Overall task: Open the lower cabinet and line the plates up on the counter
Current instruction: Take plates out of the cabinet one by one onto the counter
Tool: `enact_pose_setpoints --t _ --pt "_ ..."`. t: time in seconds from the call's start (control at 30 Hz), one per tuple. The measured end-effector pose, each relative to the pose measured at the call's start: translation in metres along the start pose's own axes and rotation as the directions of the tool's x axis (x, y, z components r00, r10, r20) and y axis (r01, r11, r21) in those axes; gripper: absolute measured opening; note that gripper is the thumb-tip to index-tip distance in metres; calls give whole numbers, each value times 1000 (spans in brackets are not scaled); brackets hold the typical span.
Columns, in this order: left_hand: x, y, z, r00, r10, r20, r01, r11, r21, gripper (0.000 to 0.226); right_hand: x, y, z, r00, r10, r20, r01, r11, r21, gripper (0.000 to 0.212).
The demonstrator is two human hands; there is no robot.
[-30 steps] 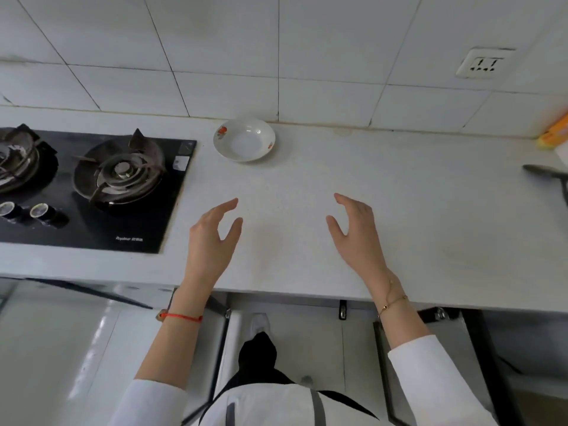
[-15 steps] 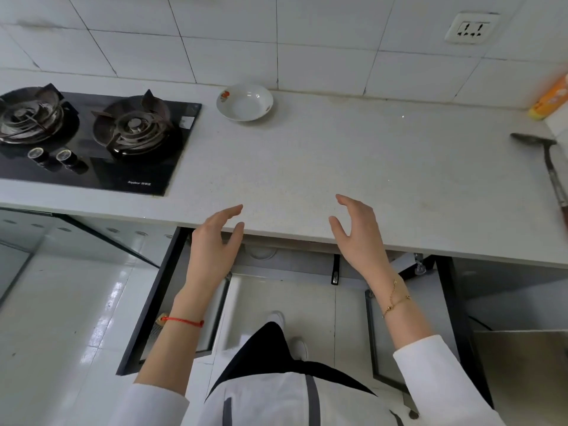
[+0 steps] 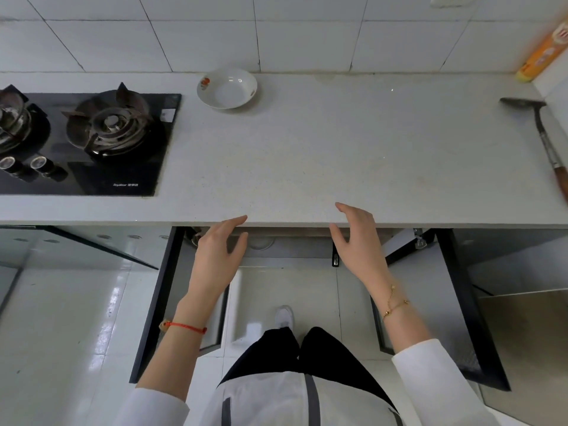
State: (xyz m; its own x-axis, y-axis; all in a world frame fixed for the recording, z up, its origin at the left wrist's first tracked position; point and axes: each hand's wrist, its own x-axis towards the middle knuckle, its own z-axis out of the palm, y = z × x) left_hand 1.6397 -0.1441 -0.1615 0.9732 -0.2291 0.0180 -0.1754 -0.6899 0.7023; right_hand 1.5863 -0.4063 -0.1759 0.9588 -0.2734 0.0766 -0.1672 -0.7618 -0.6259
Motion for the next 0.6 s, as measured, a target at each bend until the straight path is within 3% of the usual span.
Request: enact_pose_setpoints --t 0.27,0.6 --pt "-8 -23 27 1000 -5 -8 5 999 37 35 -12 26 23 1000 5 16 -4 997 -72 38" --pt "-15 -95 137 999 34 12 -35 995 89 33 -25 127 107 998 -21 57 29 990 -141 36"
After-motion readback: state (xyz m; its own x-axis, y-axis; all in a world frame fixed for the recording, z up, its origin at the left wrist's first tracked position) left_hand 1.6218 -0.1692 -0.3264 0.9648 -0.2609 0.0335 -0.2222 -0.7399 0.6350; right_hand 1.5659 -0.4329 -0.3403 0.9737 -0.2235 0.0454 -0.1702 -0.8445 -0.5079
